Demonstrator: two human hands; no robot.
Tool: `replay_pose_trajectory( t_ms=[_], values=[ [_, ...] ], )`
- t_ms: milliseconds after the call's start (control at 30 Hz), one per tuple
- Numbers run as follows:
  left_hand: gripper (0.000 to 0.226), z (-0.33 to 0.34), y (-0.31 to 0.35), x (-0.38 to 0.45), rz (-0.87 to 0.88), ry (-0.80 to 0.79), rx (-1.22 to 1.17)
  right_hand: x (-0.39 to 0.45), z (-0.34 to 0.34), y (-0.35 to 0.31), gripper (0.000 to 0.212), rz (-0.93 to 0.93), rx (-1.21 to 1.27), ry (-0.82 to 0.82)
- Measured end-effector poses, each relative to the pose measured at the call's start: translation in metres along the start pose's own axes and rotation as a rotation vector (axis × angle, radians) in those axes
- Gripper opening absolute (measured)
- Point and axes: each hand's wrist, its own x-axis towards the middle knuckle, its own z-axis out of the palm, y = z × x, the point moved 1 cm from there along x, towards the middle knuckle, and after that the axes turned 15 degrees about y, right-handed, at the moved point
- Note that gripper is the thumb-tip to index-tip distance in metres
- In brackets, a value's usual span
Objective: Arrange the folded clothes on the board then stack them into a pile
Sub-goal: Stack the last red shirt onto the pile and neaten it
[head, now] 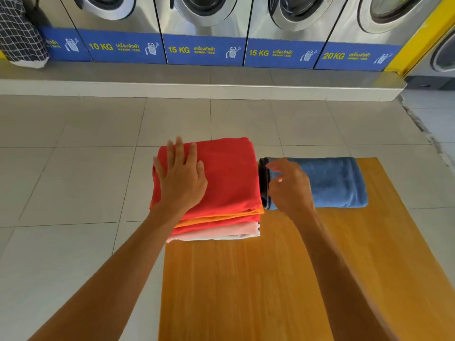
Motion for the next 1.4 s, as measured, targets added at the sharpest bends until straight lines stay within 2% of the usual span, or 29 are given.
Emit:
replay_pose_trajectory(
  t_ms=[67, 100, 133, 200, 300, 433, 500, 567, 667, 800, 933, 1000, 1100, 1167, 1233, 1267, 1300, 1400],
  values=[
    [0.056, 0.007, 0.02, 0.001, 0.048, -0.017, -0.071, -0.033, -0.004, 0.004, 0.052, -0.073, 0.074, -0.194],
    [0.056, 0.012, 0.027, 0.001, 0.06, -0.058, -0.089, -0.047, 0.0, 0.006, 0.06, -0.087, 0.112, -0.249],
    [0.057, 0.018, 0.033, 0.0, 0.072, -0.091, -0.086, -0.058, 0.007, 0.008, 0.066, -0.086, 0.148, -0.236],
    [0.059, 0.028, 0.036, -0.002, 0.084, -0.11, -0.049, -0.067, 0.024, 0.011, 0.063, -0.088, 0.16, -0.07],
    [0.06, 0.031, 0.035, -0.001, 0.084, -0.137, -0.019, -0.066, 0.035, 0.008, 0.041, -0.091, 0.084, 0.168],
    [0.059, 0.027, 0.034, 0.005, 0.077, -0.188, -0.025, -0.07, 0.035, 0.007, 0.025, -0.191, -0.021, 0.251],
    [0.058, 0.028, 0.033, 0.005, 0.08, -0.183, -0.034, -0.068, 0.035, 0.012, 0.021, -0.15, 0.004, 0.273],
    [0.057, 0.028, 0.031, 0.003, 0.094, -0.165, -0.041, -0.066, 0.035, 0.018, 0.024, -0.063, 0.101, 0.295],
    [0.056, 0.029, 0.024, 0.001, 0.107, -0.155, -0.052, -0.07, 0.036, 0.021, 0.029, -0.056, 0.199, 0.349],
    [0.058, 0.028, 0.021, 0.001, 0.096, -0.18, -0.058, -0.072, 0.037, 0.017, 0.032, 0.067, 0.298, 0.384],
    [0.059, 0.027, 0.021, 0.0, 0.087, -0.2, -0.063, -0.075, 0.026, 0.005, 0.032, -0.073, 0.206, 0.505],
    [0.059, 0.027, 0.02, 0.0, 0.085, -0.207, -0.071, -0.073, 0.025, 0.005, 0.032, -0.081, 0.111, 0.425],
    [0.059, 0.03, 0.021, -0.001, 0.084, -0.199, -0.062, -0.061, 0.016, 0.013, 0.04, 0.02, 0.053, 0.188],
    [0.058, 0.03, 0.024, -0.002, 0.083, -0.194, -0.061, -0.046, 0.002, 0.004, 0.039, 0.052, 0.125, 0.247],
    [0.058, 0.029, 0.028, -0.001, 0.084, -0.21, -0.064, -0.027, -0.005, -0.019, 0.028, 0.053, 0.171, 0.314],
    [0.059, 0.026, 0.031, 0.002, 0.076, -0.218, -0.072, -0.019, -0.003, -0.03, 0.022, 0.057, 0.136, 0.281],
    [0.058, 0.024, 0.034, 0.007, 0.057, -0.206, -0.088, -0.013, 0.001, -0.038, 0.028, 0.083, 0.053, 0.2],
    [0.047, 0.015, 0.042, 0.033, 0.007, -0.038, -0.153, -0.006, 0.017, -0.031, 0.066, 0.172, -0.217, -0.063]
  ],
)
